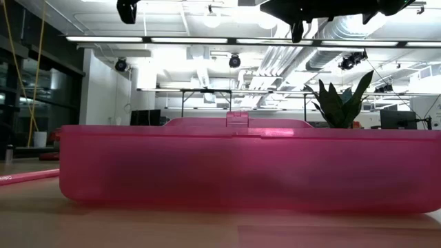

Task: Pack school essentials
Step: Put the yellow pencil into the pink supply box

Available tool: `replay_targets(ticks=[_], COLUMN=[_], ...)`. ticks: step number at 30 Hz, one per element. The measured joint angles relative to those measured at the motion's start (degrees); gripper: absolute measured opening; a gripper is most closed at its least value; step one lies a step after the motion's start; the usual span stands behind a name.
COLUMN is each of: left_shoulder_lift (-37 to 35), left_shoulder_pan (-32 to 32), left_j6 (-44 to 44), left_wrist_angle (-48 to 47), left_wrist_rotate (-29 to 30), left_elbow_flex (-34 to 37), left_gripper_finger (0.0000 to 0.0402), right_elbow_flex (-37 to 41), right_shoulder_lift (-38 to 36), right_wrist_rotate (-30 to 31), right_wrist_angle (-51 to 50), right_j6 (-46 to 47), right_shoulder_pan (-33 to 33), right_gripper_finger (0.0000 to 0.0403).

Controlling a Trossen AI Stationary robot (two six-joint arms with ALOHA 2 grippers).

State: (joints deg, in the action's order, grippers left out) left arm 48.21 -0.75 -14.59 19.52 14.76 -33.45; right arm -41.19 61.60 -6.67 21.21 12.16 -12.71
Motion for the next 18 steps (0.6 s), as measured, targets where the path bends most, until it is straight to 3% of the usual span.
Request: replay_targets(ticks=[6, 12, 18], left_shoulder_lift=[0.0, 0.0, 0.0], left_shoulder_pan=[0.0, 0.0, 0.0], left_j6=[-0.4, 3.3, 2.9], left_wrist_angle=[-0.1, -2.1, -2.1], left_wrist_rotate=[0.1, -0.3, 0.1], left_elbow_flex=[0.0, 0.0, 0.0], left_gripper_finger=[0.014, 0.0013, 0.0003], right_elbow_flex=[0.0, 0.0, 0.0], right_shoulder_lift=[0.0, 0.0, 0.0], right_wrist_rotate=[-1.0, -1.1, -0.2], right_wrist_angle=[0.0, 0.0, 4.1], right_j6=[1.2, -0.9, 5.8], right_shoulder_pan=[0.6, 2.5, 3.6], right_gripper_finger=[0.0, 0.0, 0.0])
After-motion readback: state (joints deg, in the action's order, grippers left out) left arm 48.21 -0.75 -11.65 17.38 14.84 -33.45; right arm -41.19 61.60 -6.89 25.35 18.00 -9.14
